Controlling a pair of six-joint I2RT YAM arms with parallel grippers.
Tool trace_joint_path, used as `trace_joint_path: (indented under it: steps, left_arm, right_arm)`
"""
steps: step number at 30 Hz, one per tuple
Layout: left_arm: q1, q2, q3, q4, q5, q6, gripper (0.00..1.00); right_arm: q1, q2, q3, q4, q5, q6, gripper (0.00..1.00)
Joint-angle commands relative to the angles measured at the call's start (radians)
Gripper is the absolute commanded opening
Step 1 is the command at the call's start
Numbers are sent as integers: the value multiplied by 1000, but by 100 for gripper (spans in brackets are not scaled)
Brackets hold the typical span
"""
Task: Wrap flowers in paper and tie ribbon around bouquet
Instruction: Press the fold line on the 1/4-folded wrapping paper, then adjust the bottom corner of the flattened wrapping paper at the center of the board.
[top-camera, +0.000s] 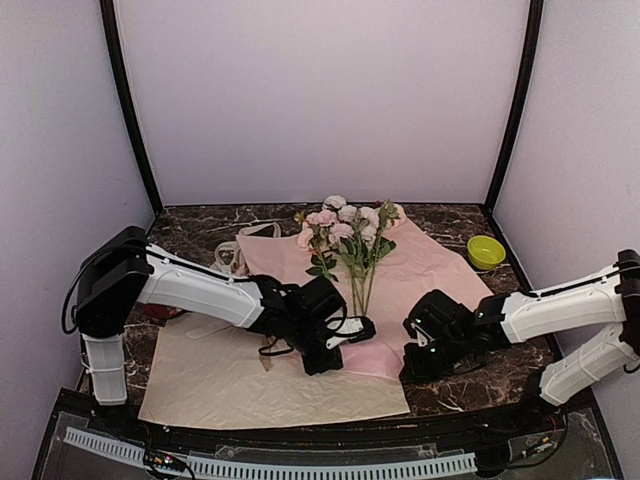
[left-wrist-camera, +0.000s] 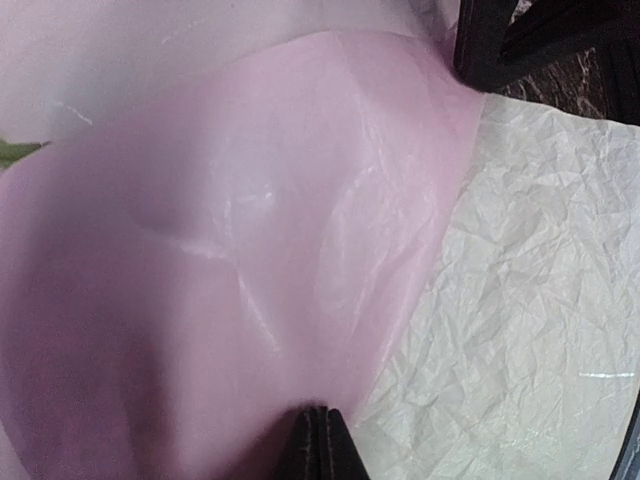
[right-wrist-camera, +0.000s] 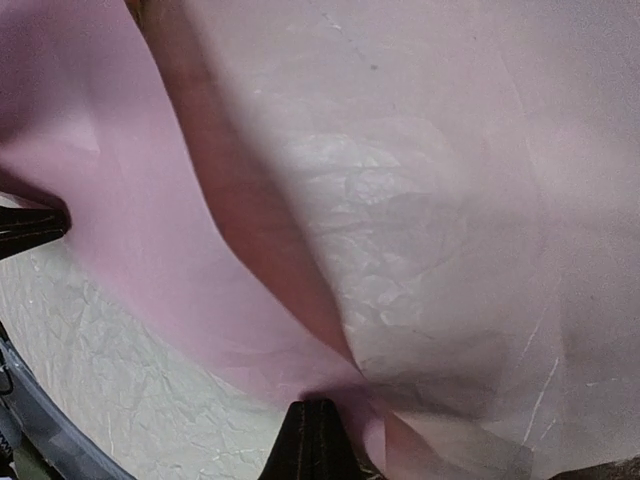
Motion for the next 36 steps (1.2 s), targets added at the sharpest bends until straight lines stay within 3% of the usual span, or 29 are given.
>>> trace_joint_path:
  steps: [1, 9, 21, 26, 29, 31, 36]
  left_arm:
    - [23, -69, -81, -17, 0, -73, 0]
    - [216, -199, -261, 85, 120, -334, 0]
    - [247, -313, -381, 49, 88, -432, 0]
    - [225, -404, -274, -78, -106, -371, 0]
    - [135, -394, -117, -178, -181, -285, 0]
    - [66, -382, -59, -182, -139, -216, 0]
    - [-9, -313, -47, -49, 169, -138, 0]
  right_arm:
    - [8, 6, 20, -120, 17, -13, 0]
    - [10, 0, -29, -115, -25, -43, 1]
    - [10, -54, -34, -176, 29, -49, 2]
    - [10, -64, -24, -172, 39, -45, 2]
    - [10, -62, -18, -157, 26, -42, 2]
    - [10, -53, -2, -165, 24, -43, 2]
    - [10, -39, 14, -179, 25, -38, 2]
